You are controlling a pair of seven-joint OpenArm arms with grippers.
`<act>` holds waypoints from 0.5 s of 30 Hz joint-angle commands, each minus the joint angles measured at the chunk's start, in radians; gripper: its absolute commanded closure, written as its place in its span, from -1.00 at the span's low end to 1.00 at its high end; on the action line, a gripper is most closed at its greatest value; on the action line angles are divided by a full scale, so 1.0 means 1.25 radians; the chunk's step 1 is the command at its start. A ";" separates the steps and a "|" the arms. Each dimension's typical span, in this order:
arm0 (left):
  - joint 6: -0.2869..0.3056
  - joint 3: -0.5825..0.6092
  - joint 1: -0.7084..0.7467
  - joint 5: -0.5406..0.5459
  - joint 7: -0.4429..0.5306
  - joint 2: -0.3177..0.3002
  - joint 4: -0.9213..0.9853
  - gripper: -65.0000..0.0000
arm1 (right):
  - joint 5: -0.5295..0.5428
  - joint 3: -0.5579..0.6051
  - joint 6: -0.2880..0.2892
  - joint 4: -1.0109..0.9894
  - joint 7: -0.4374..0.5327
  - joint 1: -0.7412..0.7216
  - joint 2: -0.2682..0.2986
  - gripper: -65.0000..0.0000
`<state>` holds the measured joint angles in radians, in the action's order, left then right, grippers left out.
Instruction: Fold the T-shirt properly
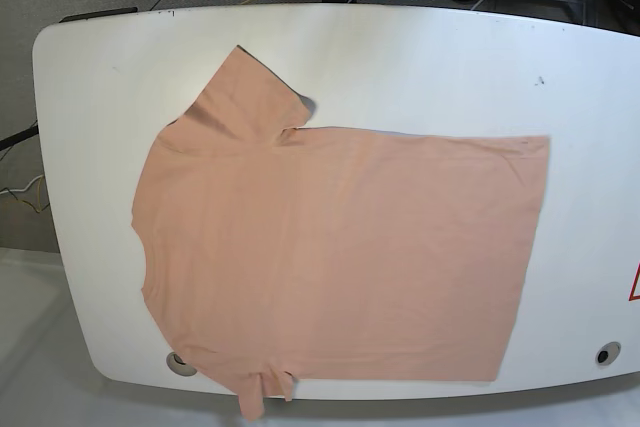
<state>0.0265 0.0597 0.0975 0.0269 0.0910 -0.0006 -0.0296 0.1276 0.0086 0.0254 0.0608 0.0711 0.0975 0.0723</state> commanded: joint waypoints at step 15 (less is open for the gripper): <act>0.002 0.005 0.139 0.005 0.000 -0.039 -0.172 1.00 | -0.004 -0.002 0.000 0.163 0.064 0.150 0.044 1.00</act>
<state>0.0299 0.0647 0.2401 0.0284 0.0967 -0.0345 -0.2062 0.1280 0.0078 0.0254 0.2264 0.1383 0.2554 0.1150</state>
